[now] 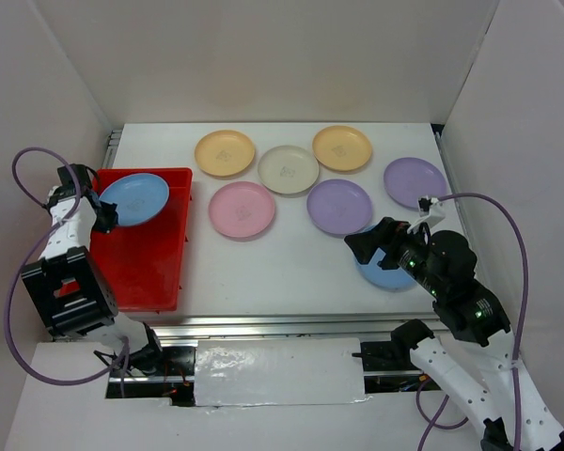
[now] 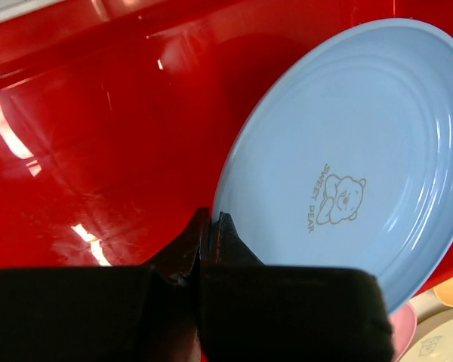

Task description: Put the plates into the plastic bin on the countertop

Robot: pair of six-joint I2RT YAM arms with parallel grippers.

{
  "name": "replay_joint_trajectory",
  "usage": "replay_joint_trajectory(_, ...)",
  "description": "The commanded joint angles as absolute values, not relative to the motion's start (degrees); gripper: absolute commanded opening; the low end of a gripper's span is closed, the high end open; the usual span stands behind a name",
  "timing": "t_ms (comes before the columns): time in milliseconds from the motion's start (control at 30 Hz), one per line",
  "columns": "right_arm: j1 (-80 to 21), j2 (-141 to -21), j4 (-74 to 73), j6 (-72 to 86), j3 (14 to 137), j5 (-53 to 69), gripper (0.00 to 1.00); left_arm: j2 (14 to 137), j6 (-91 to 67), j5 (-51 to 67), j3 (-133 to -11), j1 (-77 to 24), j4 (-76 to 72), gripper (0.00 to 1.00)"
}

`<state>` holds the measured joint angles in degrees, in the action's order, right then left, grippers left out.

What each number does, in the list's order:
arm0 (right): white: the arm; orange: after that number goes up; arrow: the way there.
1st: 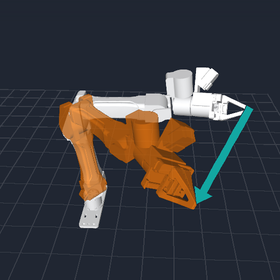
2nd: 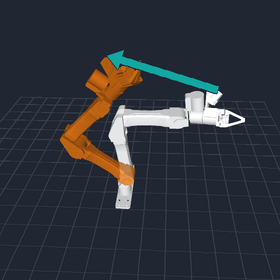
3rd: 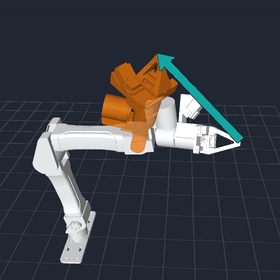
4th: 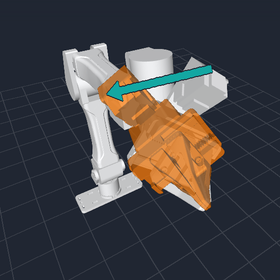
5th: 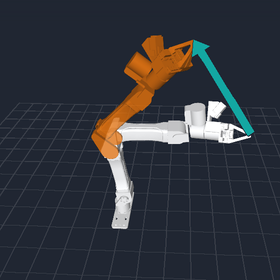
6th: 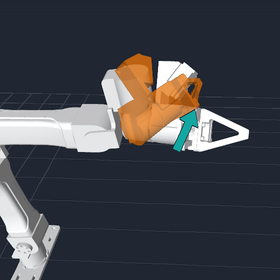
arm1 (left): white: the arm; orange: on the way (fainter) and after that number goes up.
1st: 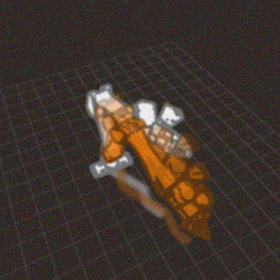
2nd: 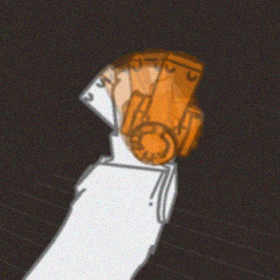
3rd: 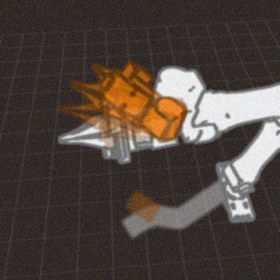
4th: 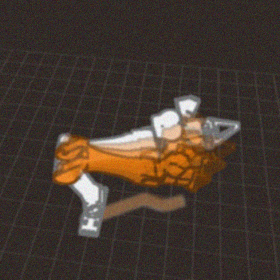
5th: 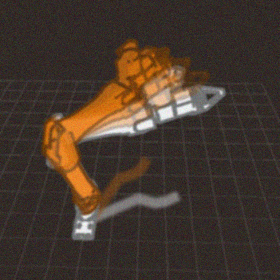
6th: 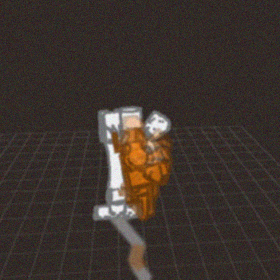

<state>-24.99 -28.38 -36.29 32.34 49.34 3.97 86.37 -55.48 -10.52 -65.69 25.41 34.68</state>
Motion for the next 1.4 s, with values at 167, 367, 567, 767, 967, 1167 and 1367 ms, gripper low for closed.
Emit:
replay_joint_trajectory(167,-25.31,-29.36,-32.34,32.34,49.4,5.45,1.0,90.26,-53.7,-7.74,-70.75,23.38,33.22,0.73)
replay_joint_trajectory(367,-25.31,-29.88,-32.78,32.17,50.1,5.98,1.0,82.45,-51.42,-14.66,-74.61,16.98,37.6,0.99)
replay_joint_trajectory(567,-25.31,-29.79,-30.77,33.31,47.11,4.48,1.0,74.8,-48.95,-19.24,-73.31,-2.94,36.48,0.99)
replay_joint_trajectory(767,-25.75,-32.34,-28.65,34.01,46.23,7.29,1.0,84.71,-57.47,-23.11,-74.96,-23.98,34.54,0.99)
replay_joint_trajectory(967,-25.93,-31.2,-29.44,32.52,45.0,8.08,1.0,98.24,-67.31,-31.37,-84.62,-29.62,40.86,0.99)
replay_joint_trajectory(1167,-26.1,-30.67,-30.67,31.2,44.12,8.09,1.0,105.11,-71.8,-31.47,-85.44,-27.16,45.18,0.99)
replay_joint_trajectory(1367,-26.28,-30.94,-29.36,31.55,43.16,9.14,1.0,106.08,-73.04,-30.06,-79.63,-25.66,40.52,0.97)
